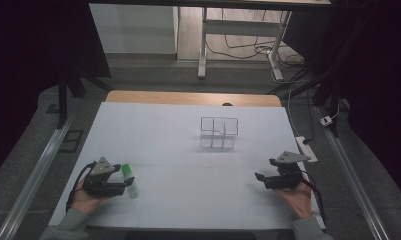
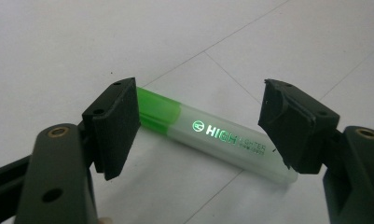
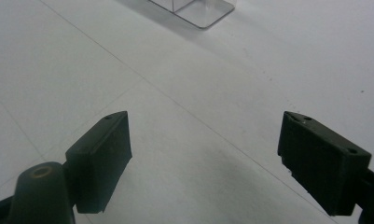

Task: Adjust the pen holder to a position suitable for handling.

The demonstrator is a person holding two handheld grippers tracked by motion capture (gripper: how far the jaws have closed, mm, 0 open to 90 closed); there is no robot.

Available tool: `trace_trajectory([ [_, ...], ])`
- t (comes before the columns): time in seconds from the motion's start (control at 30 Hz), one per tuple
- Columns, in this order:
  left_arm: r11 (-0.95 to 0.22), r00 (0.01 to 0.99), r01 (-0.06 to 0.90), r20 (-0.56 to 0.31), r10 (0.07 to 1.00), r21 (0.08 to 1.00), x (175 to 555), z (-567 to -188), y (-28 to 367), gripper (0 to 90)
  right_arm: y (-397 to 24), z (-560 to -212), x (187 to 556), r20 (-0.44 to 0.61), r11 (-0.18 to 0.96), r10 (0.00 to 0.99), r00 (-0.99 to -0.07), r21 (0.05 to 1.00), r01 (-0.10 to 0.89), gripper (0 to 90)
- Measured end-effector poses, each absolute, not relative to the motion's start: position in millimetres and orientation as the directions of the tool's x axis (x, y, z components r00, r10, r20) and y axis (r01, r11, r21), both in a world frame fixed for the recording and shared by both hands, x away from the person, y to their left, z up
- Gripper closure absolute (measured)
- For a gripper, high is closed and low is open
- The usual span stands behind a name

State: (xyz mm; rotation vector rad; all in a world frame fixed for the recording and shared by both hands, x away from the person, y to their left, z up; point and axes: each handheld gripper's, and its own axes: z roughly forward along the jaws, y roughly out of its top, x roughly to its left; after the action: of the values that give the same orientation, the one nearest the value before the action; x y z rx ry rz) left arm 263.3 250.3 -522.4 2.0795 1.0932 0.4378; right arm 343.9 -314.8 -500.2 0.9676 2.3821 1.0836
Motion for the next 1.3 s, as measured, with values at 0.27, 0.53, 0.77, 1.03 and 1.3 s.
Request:
trace_trajectory([
  [0.27, -0.366, 0.580, 0.559, -0.035, 0.814, 0.743, 262, -522, 251, 28.5, -315, -501, 343, -0.021, 0.465, 0.711, -0.703, 0.764, 0.448, 18.8],
  [0.53, -0.366, 0.579, 0.559, -0.035, 0.815, 0.744, 263, -521, 250, 28.5, -315, -501, 344, -0.010, 0.461, 0.712, -0.702, 0.760, 0.457, 19.7],
  [0.77, -0.365, 0.579, 0.560, -0.036, 0.814, 0.744, 264, -521, 250, 28.6, -313, -498, 345, 0.014, 0.435, 0.727, -0.687, 0.765, 0.476, 21.0],
  [1.03, -0.364, 0.579, 0.560, -0.037, 0.815, 0.745, 265, -521, 251, 28.7, -307, -489, 351, 0.034, 0.409, 0.739, -0.673, 0.772, 0.487, 20.8],
  [1.3, -0.365, 0.581, 0.558, -0.037, 0.813, 0.745, 265, -521, 250, 28.6, -296, -477, 353, -0.013, 0.423, 0.741, -0.672, 0.786, 0.451, 22.2],
])
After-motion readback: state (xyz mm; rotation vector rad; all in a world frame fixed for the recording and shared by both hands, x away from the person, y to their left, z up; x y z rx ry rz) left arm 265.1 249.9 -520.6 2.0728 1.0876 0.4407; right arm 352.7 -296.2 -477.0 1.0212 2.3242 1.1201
